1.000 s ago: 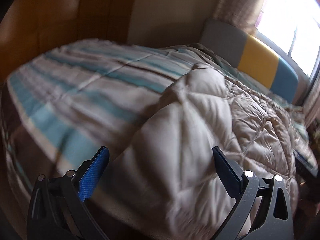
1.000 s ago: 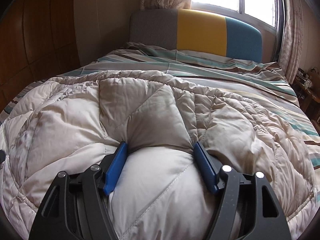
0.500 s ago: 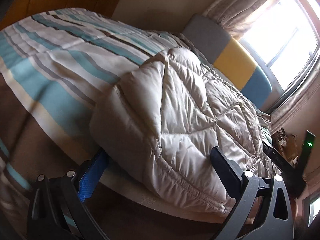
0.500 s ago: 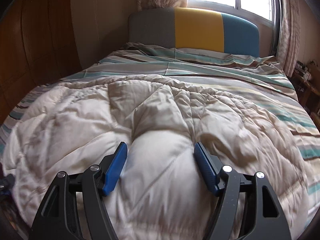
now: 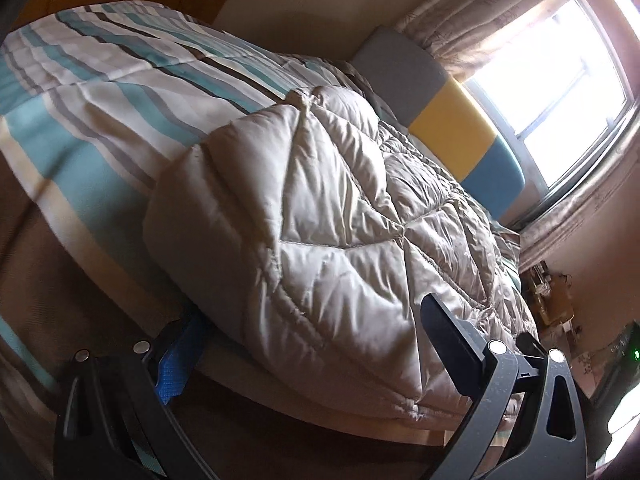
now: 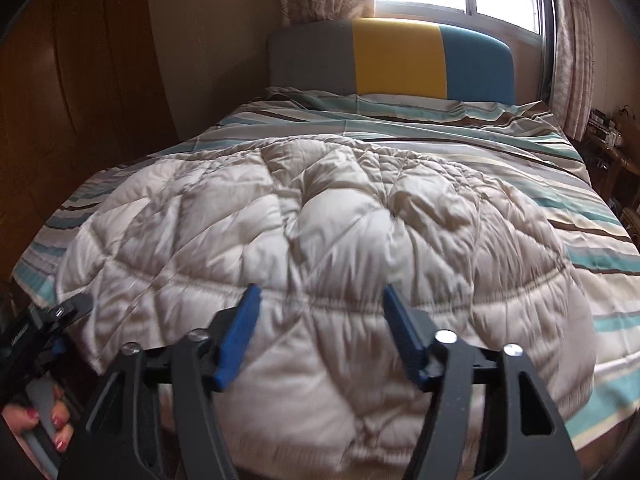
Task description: Fold large clothes
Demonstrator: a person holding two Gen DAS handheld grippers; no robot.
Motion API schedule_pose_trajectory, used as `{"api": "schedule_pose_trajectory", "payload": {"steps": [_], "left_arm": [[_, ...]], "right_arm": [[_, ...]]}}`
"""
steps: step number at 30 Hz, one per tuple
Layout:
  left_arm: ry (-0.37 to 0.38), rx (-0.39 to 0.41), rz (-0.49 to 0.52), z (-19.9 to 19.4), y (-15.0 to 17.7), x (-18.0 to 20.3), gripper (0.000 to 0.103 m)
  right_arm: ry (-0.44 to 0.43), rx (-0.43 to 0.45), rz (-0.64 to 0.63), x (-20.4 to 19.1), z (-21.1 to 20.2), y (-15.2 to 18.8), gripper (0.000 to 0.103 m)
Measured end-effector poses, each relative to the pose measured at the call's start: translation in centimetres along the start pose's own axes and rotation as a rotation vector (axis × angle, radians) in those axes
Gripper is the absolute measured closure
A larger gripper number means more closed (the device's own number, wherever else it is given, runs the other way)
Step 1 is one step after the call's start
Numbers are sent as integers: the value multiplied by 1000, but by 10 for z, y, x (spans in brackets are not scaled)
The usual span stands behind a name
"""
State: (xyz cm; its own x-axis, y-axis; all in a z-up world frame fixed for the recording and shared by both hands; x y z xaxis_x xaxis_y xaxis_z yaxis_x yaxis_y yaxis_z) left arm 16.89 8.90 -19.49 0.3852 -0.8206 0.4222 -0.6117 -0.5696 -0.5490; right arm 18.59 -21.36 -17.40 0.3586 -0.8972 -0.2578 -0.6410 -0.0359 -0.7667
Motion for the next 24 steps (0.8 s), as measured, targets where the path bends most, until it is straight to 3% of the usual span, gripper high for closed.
{"api": "schedule_pose_trajectory", "payload": {"steps": [4, 8, 13, 19, 21, 22, 24], "left_arm": [[23, 9, -81, 2, -6, -5, 8], [27, 23, -114, 1, -2, -9, 12], [35, 59, -109, 5, 3, -3, 12], [158, 25, -168, 4, 7, 8, 14], [158, 37, -190, 8, 1, 4, 15], [149, 37, -208, 10, -1, 1, 21], [138, 55, -271, 17, -8, -9, 26]], "right_arm": [[-17, 16, 21, 0, -11, 12, 66], [-46, -11, 18, -5, -7, 23, 70], [-12, -96, -16, -7, 23, 42, 70], [-2, -114, -55, -7, 33, 50, 70], [-26, -105, -28, -6, 27, 47, 71], [-43, -88, -11, -4, 24, 45, 73], [-74, -13, 22, -1, 12, 38, 75]]}}
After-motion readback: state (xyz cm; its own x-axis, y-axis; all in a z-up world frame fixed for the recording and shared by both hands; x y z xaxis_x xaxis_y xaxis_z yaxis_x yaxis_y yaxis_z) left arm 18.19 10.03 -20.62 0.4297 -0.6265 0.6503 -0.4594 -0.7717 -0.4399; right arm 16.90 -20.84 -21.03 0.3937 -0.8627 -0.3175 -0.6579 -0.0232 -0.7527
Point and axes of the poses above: each gripper's, at about its wrist camera, not at the fingertips, and z roughly the way its jaws point, x to its right, y to its underside, the point moved 2 cm from there along z, roughly the way its jaws point, and after that the axes turned 13 degrees about -y, right-handed, at the moved point
